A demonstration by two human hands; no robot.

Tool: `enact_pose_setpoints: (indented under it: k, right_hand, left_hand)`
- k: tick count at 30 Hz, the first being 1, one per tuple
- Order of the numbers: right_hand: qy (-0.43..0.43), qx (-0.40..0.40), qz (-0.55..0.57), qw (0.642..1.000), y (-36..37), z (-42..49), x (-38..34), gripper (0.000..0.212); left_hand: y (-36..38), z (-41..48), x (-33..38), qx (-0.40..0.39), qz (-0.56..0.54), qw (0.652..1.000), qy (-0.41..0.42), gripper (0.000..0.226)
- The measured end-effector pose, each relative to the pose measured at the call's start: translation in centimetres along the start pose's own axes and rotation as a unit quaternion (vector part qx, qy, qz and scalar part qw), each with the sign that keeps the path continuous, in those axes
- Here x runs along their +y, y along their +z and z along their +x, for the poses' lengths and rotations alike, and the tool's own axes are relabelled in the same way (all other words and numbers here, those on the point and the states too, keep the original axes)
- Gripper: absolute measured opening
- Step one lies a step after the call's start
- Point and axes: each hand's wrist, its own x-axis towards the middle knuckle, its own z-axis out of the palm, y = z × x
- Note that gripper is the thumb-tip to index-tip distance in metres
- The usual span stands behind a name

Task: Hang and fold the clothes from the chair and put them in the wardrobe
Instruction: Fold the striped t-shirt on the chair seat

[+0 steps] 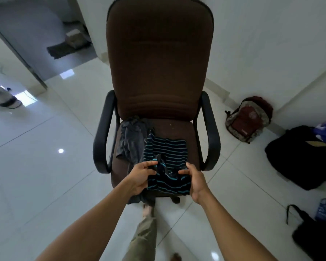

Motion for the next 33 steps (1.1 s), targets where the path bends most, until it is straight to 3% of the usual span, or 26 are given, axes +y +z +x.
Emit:
enact_pose_setpoints:
  k: [5, 10, 16, 20, 26, 31, 33]
  right_hand:
    - [0.076, 0.005, -0.025, 0.997, -1.4, -0.8, 4.8, 0.046]
    - [0.060, 0.008, -0.028, 0.998, -0.2, 2.5, 2.7, 0.038]
    - [0.014, 0.031, -0.027, 0.999, 1.3, 8.4, -2.5, 0.031]
    - [-0.053, 0.052, -0.098, 0.992, 1.8, 13.1, -4.1, 0.014]
    - [-0.071, 0.038, -0.257, 0.963, 1.0, 22.3, -1.3, 0.047]
    - [-0.106, 0.044, -0.294, 0.949, 1.4, 27.2, -0.4, 0.046]
    - [-0.105, 0.053, -0.280, 0.953, 1.6, 28.1, 0.1, 0.054]
  left_hand:
    - [-0.7, -0.9, -5.3, 0.008, 0.034, 0.997, -0.067, 0.042]
    - [-1.9, 2.8, -3.9, 0.014, 0.049, 0.997, -0.061, 0.040]
    - [-2.1, 8.0, 1.7, 0.036, 0.066, 0.997, -0.006, 0.036]
    - [-3.3, 13.5, 3.6, 0.064, 0.159, 0.983, 0.064, 0.044]
    - [-6.3, 23.5, 2.2, 0.041, 0.352, 0.931, 0.091, 0.057]
    - [-6.6, 27.8, 1.4, 0.094, 0.372, 0.917, 0.111, 0.061]
    - [-6.3, 28.4, 0.9, 0.119, 0.356, 0.918, 0.129, 0.063]
